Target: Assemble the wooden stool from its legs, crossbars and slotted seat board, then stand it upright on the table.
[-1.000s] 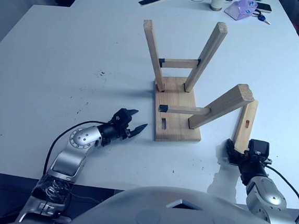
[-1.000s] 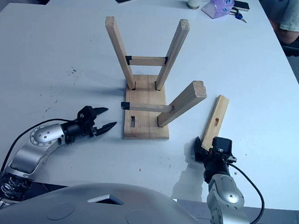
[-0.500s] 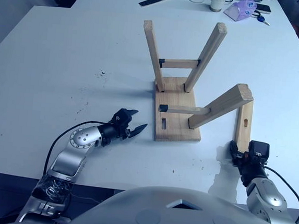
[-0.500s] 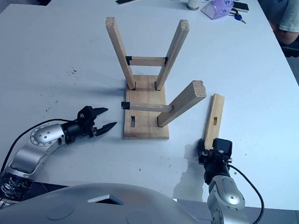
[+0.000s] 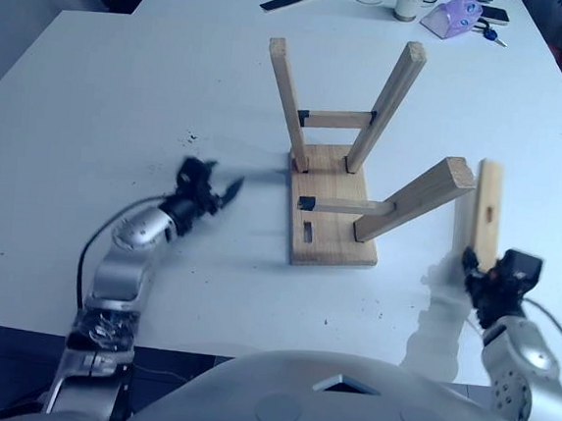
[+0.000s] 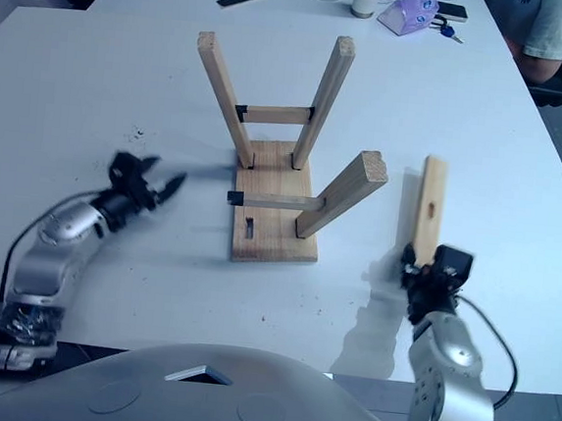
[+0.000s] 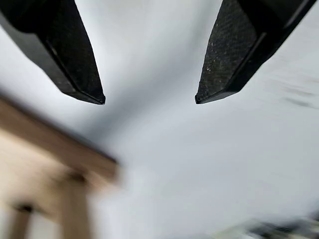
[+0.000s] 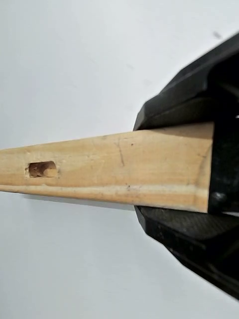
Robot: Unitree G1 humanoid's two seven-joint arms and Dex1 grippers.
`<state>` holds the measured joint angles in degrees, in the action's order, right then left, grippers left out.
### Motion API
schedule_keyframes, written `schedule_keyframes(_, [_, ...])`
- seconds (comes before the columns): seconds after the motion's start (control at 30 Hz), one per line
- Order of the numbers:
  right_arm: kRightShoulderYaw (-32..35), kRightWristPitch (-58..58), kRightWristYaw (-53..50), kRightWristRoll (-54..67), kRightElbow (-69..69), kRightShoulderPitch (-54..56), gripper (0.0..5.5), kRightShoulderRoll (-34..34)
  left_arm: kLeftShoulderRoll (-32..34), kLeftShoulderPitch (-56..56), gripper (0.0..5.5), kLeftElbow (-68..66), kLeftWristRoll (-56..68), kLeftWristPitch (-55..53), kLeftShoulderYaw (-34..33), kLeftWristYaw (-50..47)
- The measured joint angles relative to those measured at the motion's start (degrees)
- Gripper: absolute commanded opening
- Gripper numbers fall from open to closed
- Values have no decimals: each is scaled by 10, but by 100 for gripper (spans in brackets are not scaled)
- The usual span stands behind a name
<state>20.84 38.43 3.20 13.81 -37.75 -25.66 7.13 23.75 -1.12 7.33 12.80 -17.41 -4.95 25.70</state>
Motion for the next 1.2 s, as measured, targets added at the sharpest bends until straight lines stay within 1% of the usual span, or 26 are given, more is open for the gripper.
schedule_keyframes(0.03, [25, -20, 14, 16, 3, 36, 205, 19, 8, 22, 336, 21, 10, -40, -7, -6])
schedule_keyframes(0.07, [37, -32, 21, 24, 2, 59, 205, 32, 11, 36, 336, 37, 16, -57, -12, -7])
schedule_keyframes(0.1, [62, -54, 49, 63, -4, 100, 205, 57, 24, 63, 336, 81, 52, -113, -17, 0])
schedule_keyframes(0.13, [79, -63, 75, 106, -15, 130, 205, 75, 37, 87, 336, 125, 101, -157, -24, 19])
schedule_keyframes(0.2, [100, -63, 102, 188, -33, 169, 205, 99, 51, 121, 336, 178, 187, -211, -40, 42])
schedule_keyframes(0.3, [116, -51, 119, 303, -40, 207, 205, 137, 56, 154, 336, 205, 315, -263, -69, 45])
schedule_keyframes(0.33, [123, -44, 125, 365, -38, 217, 205, 158, 61, 163, 336, 206, 380, -279, -83, 43])
schedule_keyframes(0.37, [127, -41, 129, 404, -37, 222, 205, 172, 64, 168, 336, 205, 415, -284, -89, 41])
schedule_keyframes(0.4, [130, -39, 132, 446, -35, 225, 205, 188, 69, 173, 356, 204, 453, -289, -95, 39])
schedule_keyframes(0.43, [133, -38, 138, 491, -34, 226, 205, 206, 74, 180, 360, 203, 493, -293, -101, 34])
schedule_keyframes(0.57, [132, -14, 179, 666, -27, 233, 205, 281, 91, 216, 425, 196, 661, -308, -112, 11])
schedule_keyframes(0.63, [123, 15, 220, 767, -30, 247, 205, 343, 105, 241, 427, 200, 762, -321, -109, -6])
schedule_keyframes(0.7, [99, 48, 265, 853, -49, 272, 205, 412, 123, 261, 427, 228, 822, -338, -84, -16])
schedule_keyframes(0.73, [90, 55, 279, 874, -58, 280, 205, 432, 124, 264, 427, 242, 838, -343, -75, -15])
schedule_keyframes(0.87, [75, 70, 305, 909, -64, 277, 205, 464, 139, 265, 427, 255, 872, -344, -59, -9])
schedule_keyframes(1.0, [66, 77, 335, 899, -71, 251, 205, 473, 152, 266, 427, 266, 872, -344, -52, 11])
schedule_keyframes(1.1, [83, 86, 369, 853, -74, 218, 205, 477, 164, 265, 427, 268, 873, -343, -49, 18])
schedule_keyframes(1.2, [83, 87, 423, 747, -80, 191, 205, 487, 170, 265, 427, 273, 872, -342, -42, 19])
